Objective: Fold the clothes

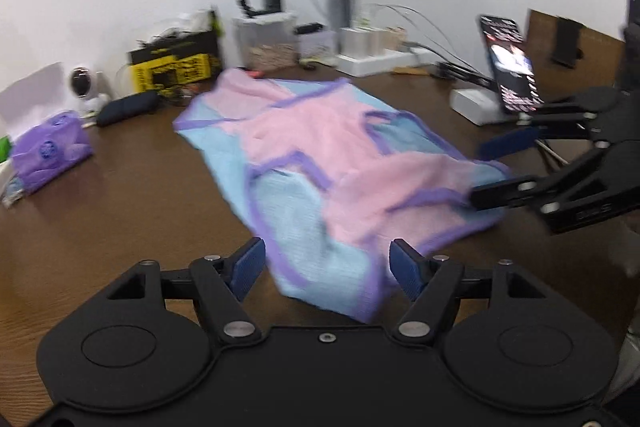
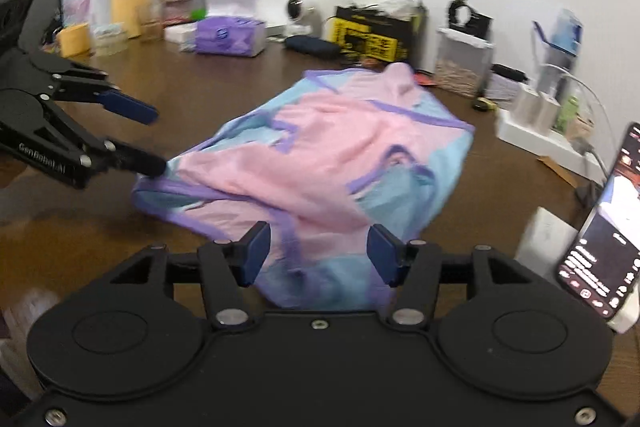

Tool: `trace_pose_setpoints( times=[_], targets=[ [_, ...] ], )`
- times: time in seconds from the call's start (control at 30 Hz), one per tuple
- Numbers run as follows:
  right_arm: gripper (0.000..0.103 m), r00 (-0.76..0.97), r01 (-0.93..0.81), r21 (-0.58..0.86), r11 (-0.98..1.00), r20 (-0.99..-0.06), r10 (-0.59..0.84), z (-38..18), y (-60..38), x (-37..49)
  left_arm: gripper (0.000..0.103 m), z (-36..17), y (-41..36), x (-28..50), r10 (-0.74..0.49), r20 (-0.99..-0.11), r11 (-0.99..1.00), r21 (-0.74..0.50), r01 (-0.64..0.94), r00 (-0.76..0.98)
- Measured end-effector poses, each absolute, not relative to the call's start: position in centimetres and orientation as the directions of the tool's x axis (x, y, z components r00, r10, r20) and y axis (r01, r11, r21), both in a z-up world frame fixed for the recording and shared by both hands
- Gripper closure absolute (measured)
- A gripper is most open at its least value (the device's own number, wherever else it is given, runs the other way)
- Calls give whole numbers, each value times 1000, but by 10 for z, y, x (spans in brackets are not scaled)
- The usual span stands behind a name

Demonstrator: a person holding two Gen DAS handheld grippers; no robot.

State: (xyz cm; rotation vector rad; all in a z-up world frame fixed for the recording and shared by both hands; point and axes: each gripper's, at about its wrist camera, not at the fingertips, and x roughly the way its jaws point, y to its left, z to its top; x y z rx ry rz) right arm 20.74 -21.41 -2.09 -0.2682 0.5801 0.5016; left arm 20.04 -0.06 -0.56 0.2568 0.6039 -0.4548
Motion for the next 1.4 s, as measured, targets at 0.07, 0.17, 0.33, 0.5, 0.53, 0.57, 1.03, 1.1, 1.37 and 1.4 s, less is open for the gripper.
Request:
trace_pose_setpoints(
  times=[0.07,0.17,0.33,0.5,0.53,0.57,1.03,1.1,1.37,1.4],
  targets=[
    [59,709,-520,-102,848,-605,361,-27,-209,213,53,-11,-8,203,-294,-607,871,147,468,738],
    [64,694,-520,-95,849,-627,354,-32,-206,218,86,-22,-10,209,-258,-637,874,167,457,726],
    [92,699,-499,-76,863,-625,349,-35,-212,218,93,-21,-5,203,-260,-625,882,157,444,736],
    [92,719,-505,-69,860,-585,375,-24,-227,192,94,-12,-1,186,-263,-615,885,153,440,744],
    [92,716,-510,-68,858,-586,379,-24,-229,186,94,-12,-3,180,-268,-617,882,151,446,740],
    [92,711,-513,-64,856,-591,382,-25,-231,181,94,-14,-6,176,-270,-622,876,157,455,735],
    [32,744,-514,-81,854,-537,397,6,-262,129,40,24,11,122,-300,-575,891,115,438,761],
    [32,760,-512,-79,855,-506,409,14,-266,134,40,25,8,137,-238,-568,919,131,372,788],
    [39,803,-329,-143,933,-562,197,-7,-265,218,45,3,-12,236,-161,-579,933,176,315,799],
    [43,797,-325,-135,936,-571,195,-10,-265,226,45,1,-14,242,-166,-583,926,184,329,796]
  ],
)
